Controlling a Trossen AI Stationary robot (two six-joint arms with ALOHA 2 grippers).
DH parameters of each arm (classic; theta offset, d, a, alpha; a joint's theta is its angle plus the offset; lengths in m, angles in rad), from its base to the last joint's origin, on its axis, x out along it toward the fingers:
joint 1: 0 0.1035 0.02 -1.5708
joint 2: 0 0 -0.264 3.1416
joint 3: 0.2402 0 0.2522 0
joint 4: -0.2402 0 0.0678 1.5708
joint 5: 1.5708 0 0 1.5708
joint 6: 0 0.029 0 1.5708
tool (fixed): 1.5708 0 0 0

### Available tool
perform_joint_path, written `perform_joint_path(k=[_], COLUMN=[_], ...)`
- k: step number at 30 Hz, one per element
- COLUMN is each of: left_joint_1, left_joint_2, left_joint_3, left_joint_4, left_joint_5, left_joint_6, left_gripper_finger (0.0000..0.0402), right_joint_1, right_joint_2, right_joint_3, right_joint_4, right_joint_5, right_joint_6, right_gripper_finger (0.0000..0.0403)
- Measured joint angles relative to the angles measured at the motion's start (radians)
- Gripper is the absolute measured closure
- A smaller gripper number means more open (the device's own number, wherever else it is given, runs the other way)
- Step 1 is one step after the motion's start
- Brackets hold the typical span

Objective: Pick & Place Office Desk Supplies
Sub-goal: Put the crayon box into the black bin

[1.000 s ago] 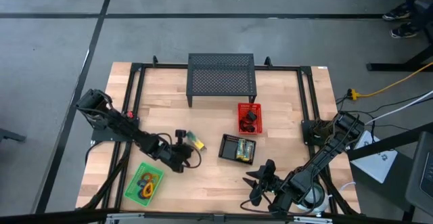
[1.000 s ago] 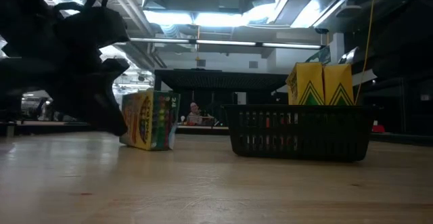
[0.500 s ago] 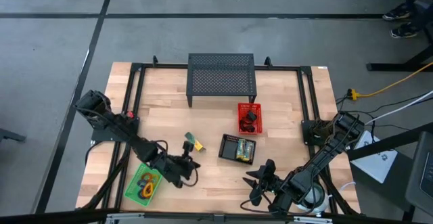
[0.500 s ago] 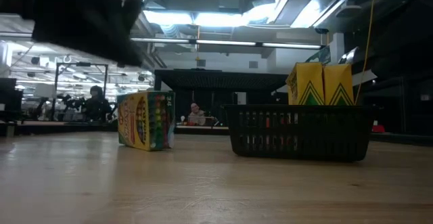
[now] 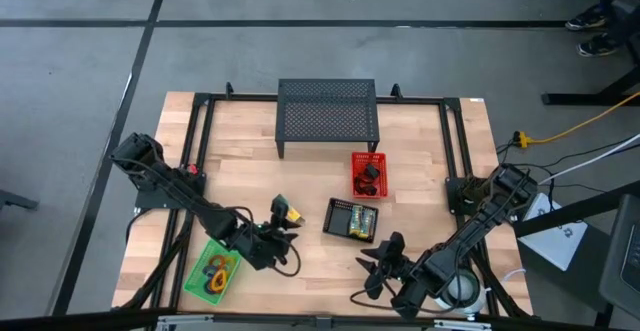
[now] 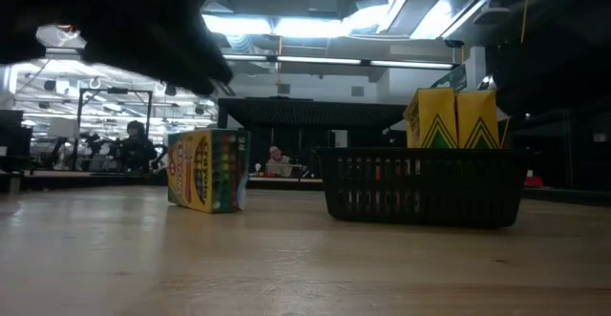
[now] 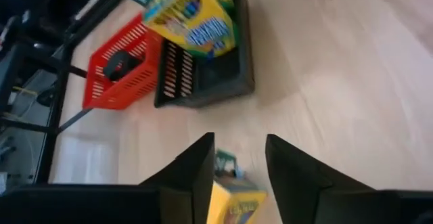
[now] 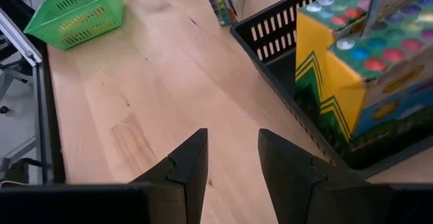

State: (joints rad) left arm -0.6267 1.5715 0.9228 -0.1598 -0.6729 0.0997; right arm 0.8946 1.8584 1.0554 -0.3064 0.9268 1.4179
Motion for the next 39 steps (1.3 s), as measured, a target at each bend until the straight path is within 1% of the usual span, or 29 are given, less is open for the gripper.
perform_joint_path(k=[4,6,9,16,22,30,39], left_joint_1=[0.024,0.05,0.094,0.199,0.248,0.277,0.282], left_joint_2=[-0.004,-0.006,-0.006,-0.006,-0.006,-0.005,0.04], left_joint_3=[-0.001,-0.001,-0.001,0.014,0.066,0.083,0.084], left_joint_4=[-0.032,-0.031,-0.033,-0.039,-0.128,-0.177,-0.165], left_joint_5=[0.05,0.099,0.134,0.28,0.384,0.445,0.44], left_joint_6=[0.047,0.068,0.113,0.169,0.186,0.185,0.181], left_gripper_finger=[0.0255,0.0252,0.0252,0.0261,0.0276,0.0283,0.0284], right_joint_1=[-0.01,-0.016,-0.025,-0.039,-0.04,-0.043,-0.053], right_joint_2=[0.0,0.0,0.0,0.0,0.0,0.0,0.0], right_joint_3=[0.0,0.0,0.0,0.0,0.0,0.0,0.0], right_joint_4=[0.0,0.001,0.008,0.008,0.008,0.008,0.008], right_joint_5=[0.0,0.0,-0.001,-0.008,-0.019,-0.019,-0.019], right_joint_6=[-0.024,-0.024,-0.024,-0.024,-0.028,-0.027,-0.039], right_gripper_finger=[0.0271,0.0271,0.0271,0.0271,0.0271,0.0271,0.0271])
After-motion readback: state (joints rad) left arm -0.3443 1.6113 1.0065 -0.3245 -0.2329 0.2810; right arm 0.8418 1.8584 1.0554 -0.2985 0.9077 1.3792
